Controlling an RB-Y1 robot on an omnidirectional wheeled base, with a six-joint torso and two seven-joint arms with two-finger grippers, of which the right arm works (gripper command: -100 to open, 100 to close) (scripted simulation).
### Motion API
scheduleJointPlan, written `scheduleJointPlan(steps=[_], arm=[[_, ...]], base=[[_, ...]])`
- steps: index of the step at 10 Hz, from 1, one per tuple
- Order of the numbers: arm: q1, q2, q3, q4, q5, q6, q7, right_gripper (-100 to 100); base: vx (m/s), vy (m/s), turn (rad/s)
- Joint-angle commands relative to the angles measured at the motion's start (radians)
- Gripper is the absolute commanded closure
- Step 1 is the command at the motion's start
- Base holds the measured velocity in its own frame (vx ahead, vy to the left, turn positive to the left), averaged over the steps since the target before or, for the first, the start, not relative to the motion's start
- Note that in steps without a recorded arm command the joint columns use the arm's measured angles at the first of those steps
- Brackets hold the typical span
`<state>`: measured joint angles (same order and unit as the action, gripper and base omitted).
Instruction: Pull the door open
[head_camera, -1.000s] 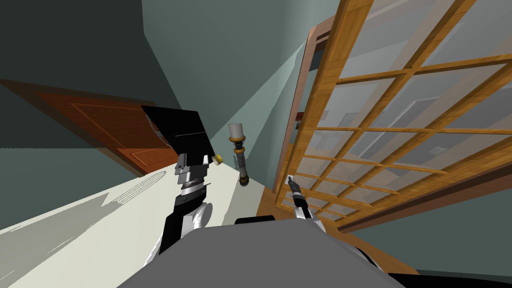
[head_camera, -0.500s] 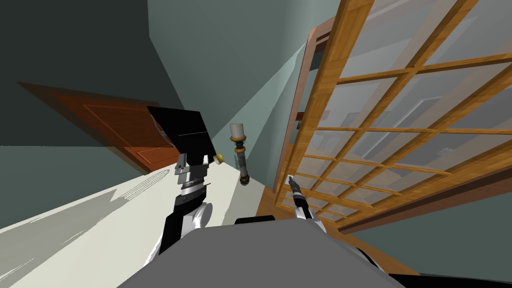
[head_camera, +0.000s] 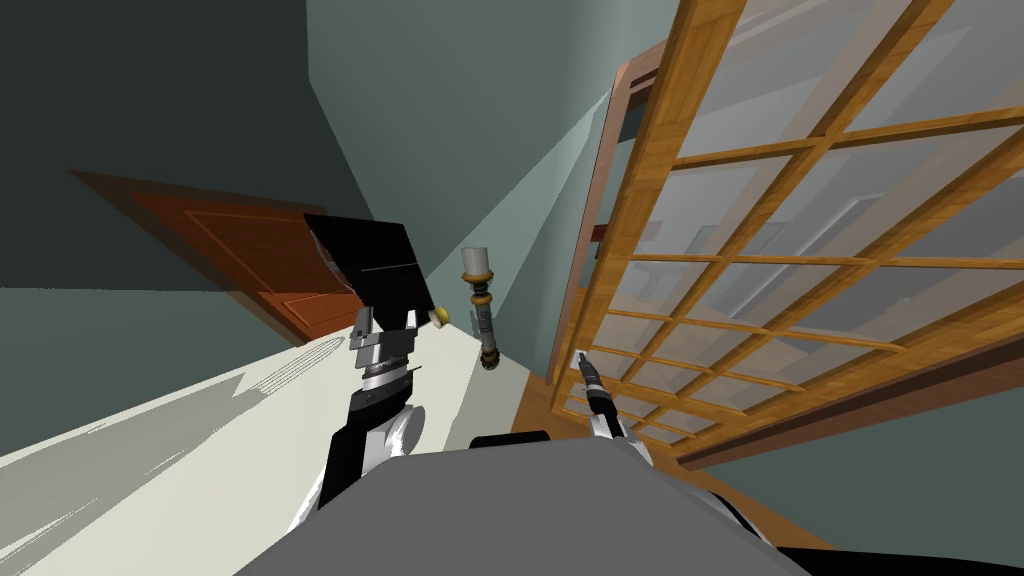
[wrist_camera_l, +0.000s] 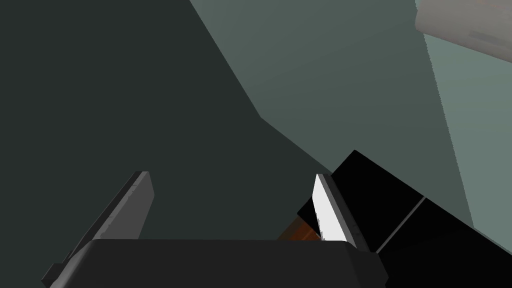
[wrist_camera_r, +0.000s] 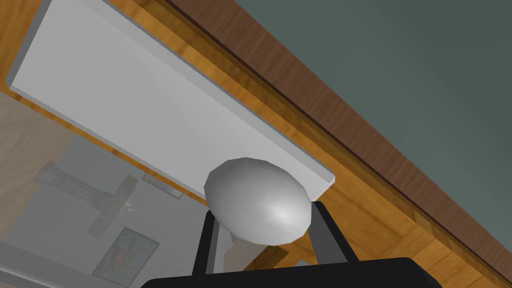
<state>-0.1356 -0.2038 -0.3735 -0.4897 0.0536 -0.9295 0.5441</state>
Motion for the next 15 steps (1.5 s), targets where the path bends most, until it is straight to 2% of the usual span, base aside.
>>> scheduleJointPlan(steps=[1, 2, 6, 7, 8, 11, 12, 13, 14, 15], arm=[[0.007, 0.006, 0.015, -0.011, -0.015, 0.008, -0.05, 100], [0.007, 0.006, 0.015, -0.011, -0.015, 0.008, -0.063, 100], [0.011, 0.001, 0.037, -0.016, -0.049, 0.009, -0.176, 100], [0.011, 0.001, 0.037, -0.016, -0.049, 0.009, -0.18, 100], [0.013, 0.0, 0.045, -0.017, -0.061, 0.01, -0.22, 100], [0.015, -0.003, 0.06, -0.02, -0.085, 0.011, -0.294, 100], [0.015, -0.003, 0.06, -0.02, -0.085, 0.011, -0.302, 100], [0.017, -0.005, 0.068, -0.022, -0.096, 0.011, -0.34, 100], [0.017, -0.005, 0.068, -0.022, -0.096, 0.011, -0.342, 100], [0.018, -0.007, 0.075, -0.024, -0.108, 0.012, -0.383, 100]], base=[[-0.029, -0.011, 0.052], [-0.025, -0.006, 0.012], [-0.028, -0.007, 0.029], [-0.018, -0.006, 0.016], [-0.015, -0.006, 0.031], [-0.027, -0.011, 0.034], [-0.022, -0.009, 0.018], [-0.019, -0.004, 0.027], [-0.017, -0.002, 0.011], [-0.024, -0.002, 0.039]])
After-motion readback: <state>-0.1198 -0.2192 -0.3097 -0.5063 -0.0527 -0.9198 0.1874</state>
